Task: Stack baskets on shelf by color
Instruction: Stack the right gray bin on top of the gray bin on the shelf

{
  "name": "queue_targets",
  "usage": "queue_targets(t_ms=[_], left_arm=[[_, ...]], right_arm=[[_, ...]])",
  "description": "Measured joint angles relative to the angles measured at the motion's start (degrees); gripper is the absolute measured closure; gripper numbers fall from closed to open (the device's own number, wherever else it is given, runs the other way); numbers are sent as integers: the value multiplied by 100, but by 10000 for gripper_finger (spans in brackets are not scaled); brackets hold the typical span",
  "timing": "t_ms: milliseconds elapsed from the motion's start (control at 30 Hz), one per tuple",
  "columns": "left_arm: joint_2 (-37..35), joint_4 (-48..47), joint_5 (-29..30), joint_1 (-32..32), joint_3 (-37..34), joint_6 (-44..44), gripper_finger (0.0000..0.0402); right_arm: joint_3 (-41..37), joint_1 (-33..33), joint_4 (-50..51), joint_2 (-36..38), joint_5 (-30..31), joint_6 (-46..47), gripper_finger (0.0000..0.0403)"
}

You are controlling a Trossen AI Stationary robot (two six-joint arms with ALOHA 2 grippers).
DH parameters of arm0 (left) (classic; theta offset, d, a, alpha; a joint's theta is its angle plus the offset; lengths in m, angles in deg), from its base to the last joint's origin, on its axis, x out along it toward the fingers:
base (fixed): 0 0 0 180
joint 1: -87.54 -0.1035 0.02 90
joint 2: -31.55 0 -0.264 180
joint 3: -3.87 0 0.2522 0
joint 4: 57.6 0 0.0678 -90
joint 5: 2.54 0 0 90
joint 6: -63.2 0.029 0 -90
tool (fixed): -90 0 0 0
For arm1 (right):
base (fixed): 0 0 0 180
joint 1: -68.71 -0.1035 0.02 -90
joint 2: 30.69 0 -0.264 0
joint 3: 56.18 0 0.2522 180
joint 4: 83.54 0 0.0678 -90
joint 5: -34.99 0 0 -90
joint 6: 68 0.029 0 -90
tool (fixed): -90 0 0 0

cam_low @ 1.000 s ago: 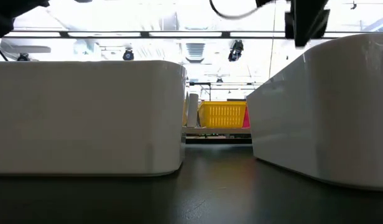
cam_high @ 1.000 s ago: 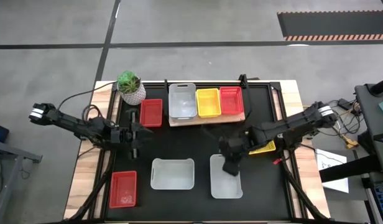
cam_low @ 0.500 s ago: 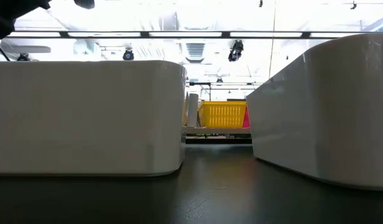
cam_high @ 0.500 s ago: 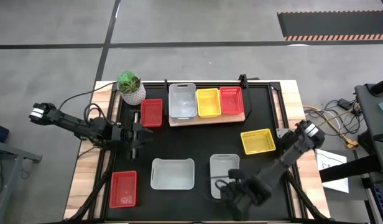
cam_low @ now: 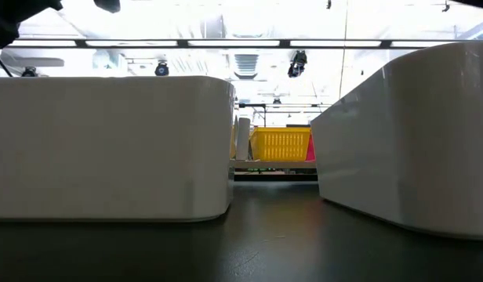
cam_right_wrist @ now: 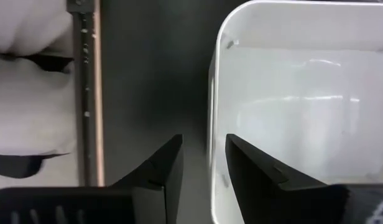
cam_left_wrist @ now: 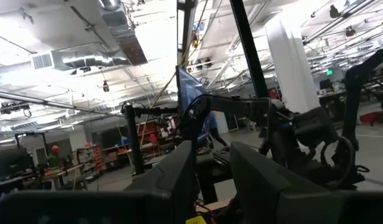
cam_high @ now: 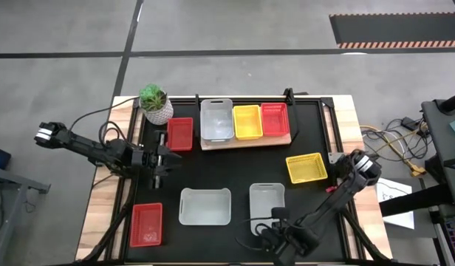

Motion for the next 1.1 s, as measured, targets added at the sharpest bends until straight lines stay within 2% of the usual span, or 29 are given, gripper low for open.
queue_targets(t_ms=[333, 433, 567, 767, 933, 1100], left_arm=[[23, -28, -7, 0, -2, -1, 306], [15, -12, -7, 0, -2, -1, 306], [20, -16, -9, -2, -2, -1, 306], [18, -20, -8, -2, -4, -3, 306], [11, -7, -7, -2, 8, 11, 306], [-76, 200, -5, -4, 66, 180, 306]], right_arm=[[-29, 11, -164, -514, 436, -254, 305], [-29, 11, -191, -688, 433, -264, 331], [19, 11, -210, -808, 355, -409, 385], [48, 11, -178, -555, 365, -406, 394], [436, 31, 411, -261, 561, -417, 394], [1362, 102, 1570, -196, 1160, -667, 394]])
